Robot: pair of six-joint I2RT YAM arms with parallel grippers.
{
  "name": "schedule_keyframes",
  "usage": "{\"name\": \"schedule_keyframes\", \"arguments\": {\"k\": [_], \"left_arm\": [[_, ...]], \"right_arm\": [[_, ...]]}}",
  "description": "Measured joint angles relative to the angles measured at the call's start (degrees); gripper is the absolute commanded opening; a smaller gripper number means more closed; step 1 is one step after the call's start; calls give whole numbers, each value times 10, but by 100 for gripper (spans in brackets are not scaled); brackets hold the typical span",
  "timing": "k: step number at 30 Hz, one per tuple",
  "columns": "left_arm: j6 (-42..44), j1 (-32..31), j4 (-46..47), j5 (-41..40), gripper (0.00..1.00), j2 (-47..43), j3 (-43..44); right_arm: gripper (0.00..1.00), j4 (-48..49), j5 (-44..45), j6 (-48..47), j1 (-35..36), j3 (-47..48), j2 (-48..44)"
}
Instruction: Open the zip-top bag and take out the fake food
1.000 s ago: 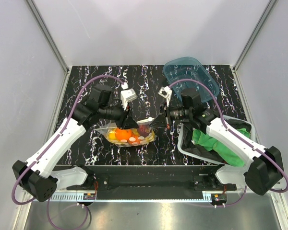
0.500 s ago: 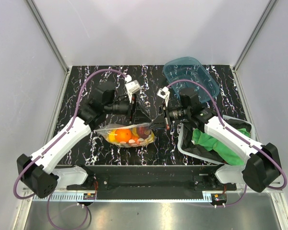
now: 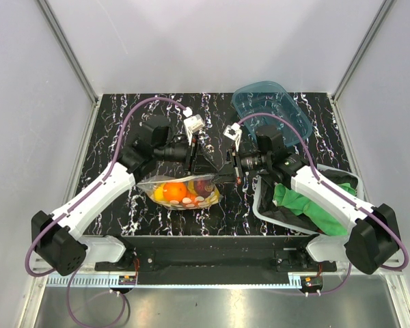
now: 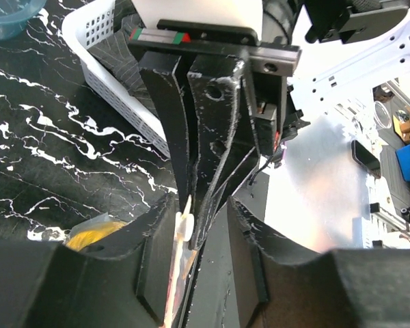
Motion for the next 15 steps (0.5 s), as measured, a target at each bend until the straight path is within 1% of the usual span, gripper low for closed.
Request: {"name": "schedule_keyframes", "arguments": {"k": [4, 6, 8, 11, 12, 15], "left_arm": [[7, 0, -4, 1, 35, 4, 0], [12, 0, -4, 1, 30, 4, -1], [16, 0, -4, 1, 29, 4, -4], [18, 2, -3, 0, 36, 3, -12], [19, 2, -3, 0, 41, 3, -15], [21, 3, -13, 1, 45, 3, -21]], "right_arm": [[0, 0, 0, 0, 0, 0, 0], [0, 0, 0, 0, 0, -1, 0], [0, 0, 0, 0, -1, -2, 0], [0, 0, 0, 2, -1, -7, 0], [0, 0, 0, 2, -1, -7, 0], [0, 3, 0, 2, -4, -8, 0]]}}
